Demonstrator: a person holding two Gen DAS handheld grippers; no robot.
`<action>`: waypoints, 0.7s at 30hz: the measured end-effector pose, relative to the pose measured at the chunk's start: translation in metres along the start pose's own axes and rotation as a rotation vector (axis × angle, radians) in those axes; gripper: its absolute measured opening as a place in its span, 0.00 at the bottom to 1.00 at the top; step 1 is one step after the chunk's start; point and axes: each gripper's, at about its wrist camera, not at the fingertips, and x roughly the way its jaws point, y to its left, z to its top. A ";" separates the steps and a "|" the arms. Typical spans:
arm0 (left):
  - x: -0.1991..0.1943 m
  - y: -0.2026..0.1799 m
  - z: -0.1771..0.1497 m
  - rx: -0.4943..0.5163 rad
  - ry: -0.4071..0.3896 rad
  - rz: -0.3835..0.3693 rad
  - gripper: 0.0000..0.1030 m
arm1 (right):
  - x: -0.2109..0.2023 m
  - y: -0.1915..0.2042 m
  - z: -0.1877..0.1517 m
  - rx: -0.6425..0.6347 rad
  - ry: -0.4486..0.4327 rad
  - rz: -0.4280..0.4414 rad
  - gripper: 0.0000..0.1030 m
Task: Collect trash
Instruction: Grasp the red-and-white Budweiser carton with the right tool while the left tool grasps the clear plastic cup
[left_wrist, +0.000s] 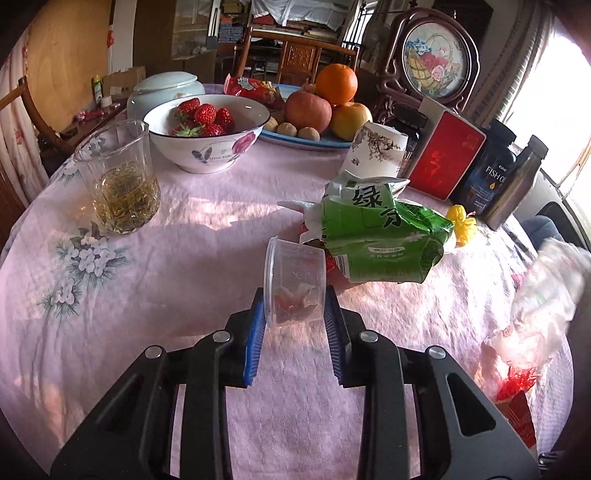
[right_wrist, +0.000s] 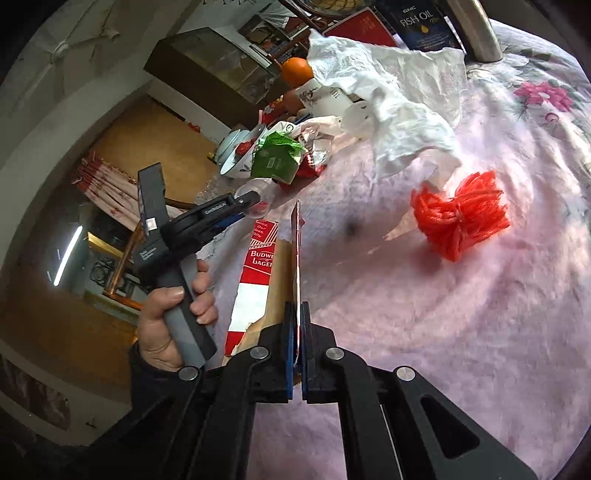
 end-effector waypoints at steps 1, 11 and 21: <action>0.000 0.000 0.000 -0.001 0.000 0.000 0.31 | -0.002 0.006 -0.001 -0.050 -0.032 -0.088 0.03; -0.016 -0.010 -0.003 0.029 -0.003 -0.060 0.31 | 0.009 0.027 -0.022 -0.374 -0.043 -0.476 0.03; -0.033 -0.053 -0.020 0.177 -0.005 -0.161 0.31 | 0.017 0.005 -0.028 -0.305 -0.015 -0.473 0.03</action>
